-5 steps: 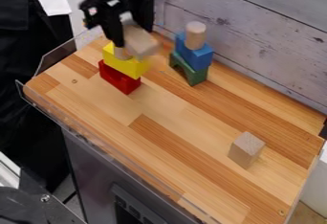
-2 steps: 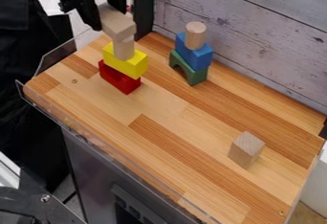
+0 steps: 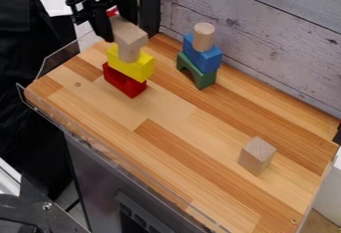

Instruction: Put the rectangle block on top of the leftmost cylinder

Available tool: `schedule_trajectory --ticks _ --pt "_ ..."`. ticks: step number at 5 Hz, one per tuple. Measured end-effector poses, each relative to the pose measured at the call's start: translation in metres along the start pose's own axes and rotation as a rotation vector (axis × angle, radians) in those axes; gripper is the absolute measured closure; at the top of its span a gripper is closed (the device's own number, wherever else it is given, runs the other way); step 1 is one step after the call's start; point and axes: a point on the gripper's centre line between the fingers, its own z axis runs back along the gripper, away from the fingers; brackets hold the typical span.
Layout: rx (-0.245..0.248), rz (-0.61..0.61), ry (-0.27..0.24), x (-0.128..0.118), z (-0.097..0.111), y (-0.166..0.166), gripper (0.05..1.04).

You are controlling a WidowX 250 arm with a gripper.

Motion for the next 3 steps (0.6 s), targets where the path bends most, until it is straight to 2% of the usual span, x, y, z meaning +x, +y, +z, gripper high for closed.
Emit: schedule_trajectory --ticks 1,2,3 --pt "0.001 -0.005 0.007 -0.0007 -0.0024 -0.0028 0.524" --pt "0.004 -0.001 0.015 -0.001 -0.0044 -0.0034 0.471" --pt "0.005 -0.003 0.026 0.0006 -0.0071 -0.0082 0.174"
